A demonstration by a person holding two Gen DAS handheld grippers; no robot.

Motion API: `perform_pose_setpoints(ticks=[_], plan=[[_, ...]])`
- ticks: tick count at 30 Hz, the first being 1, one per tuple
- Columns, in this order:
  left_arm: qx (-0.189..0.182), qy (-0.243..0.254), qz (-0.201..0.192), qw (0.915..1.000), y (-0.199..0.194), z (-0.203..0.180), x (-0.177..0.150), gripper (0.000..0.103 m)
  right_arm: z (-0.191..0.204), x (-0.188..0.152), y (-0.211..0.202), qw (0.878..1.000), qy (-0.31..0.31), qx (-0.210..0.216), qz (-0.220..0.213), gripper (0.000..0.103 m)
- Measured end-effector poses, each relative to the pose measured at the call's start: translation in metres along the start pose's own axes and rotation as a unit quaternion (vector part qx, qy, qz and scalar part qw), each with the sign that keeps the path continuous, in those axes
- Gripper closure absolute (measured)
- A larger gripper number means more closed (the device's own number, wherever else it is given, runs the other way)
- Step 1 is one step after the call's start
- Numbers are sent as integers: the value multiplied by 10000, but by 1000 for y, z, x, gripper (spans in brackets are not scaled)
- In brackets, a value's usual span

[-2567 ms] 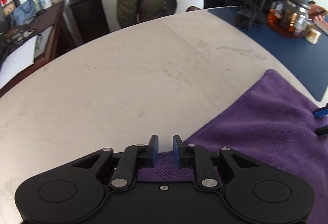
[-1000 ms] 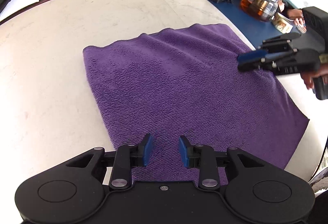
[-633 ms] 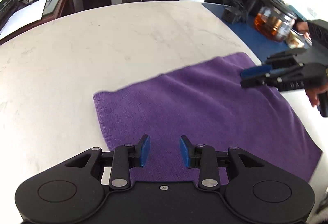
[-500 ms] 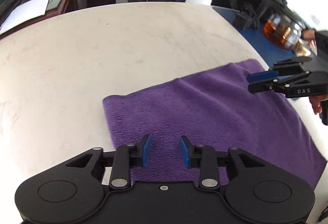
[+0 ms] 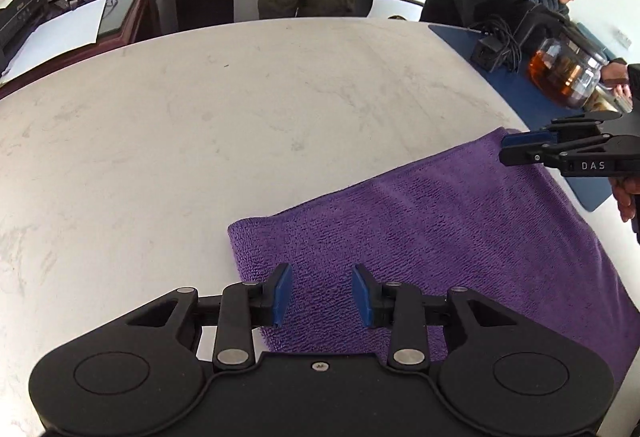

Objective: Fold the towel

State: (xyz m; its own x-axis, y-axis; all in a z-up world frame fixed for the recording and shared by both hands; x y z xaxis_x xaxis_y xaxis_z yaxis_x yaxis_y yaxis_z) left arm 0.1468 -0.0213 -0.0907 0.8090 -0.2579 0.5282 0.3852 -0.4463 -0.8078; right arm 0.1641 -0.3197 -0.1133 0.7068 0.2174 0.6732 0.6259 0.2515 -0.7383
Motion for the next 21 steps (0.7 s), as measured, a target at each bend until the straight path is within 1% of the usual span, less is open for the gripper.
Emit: perform_pose_setpoints(ticks=[2,5,8,12,14,16,17,19,21], plan=[[-6,-93,-8,10000,0,5,1,71,-7,1,-1,9997,166,-166,-34,78],[68,-209,-68,9997,-12,8,-2,73,-11,1,-16,9991,165,-387,-96,75],[-171,-166,-131,9996,-31,-3,-15,72,-6,-10,-43,9994,164,-294,-119,75],[-607,-89,-48,9981,-41,-26,-40,71,20,-44,-67,9998,60,-157,106,75],[-763,-34,59,9971,-39,-34,-53,71,29,-60,-70,9994,21,-268,212,76],[-771,92,238,9967,-32,-39,-68,70,37,-76,-74,9987,-14,-396,317,78],[-751,124,235,9968,-32,-39,-71,68,37,-79,-76,9986,36,-447,278,78],[-768,141,135,9969,-34,-35,-77,68,25,-84,-81,9968,301,-698,252,78],[-693,132,92,9975,-35,-30,-79,69,16,-87,-85,9947,393,-910,262,77]])
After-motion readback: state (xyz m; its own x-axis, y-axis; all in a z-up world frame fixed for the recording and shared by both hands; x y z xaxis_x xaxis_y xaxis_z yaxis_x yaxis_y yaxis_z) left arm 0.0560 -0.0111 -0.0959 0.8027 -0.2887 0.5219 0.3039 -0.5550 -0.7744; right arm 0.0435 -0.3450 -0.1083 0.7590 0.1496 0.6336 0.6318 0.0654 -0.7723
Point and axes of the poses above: each gripper's, at about its wrist camera, not at the fingertips, and y roughly the way its jaws point, z to its left, x to its top, the point moved 2 cm from there along y, roughly the way its jaws point, and after that the axes turned 12 degrees about -x, right-handed, at the moved point
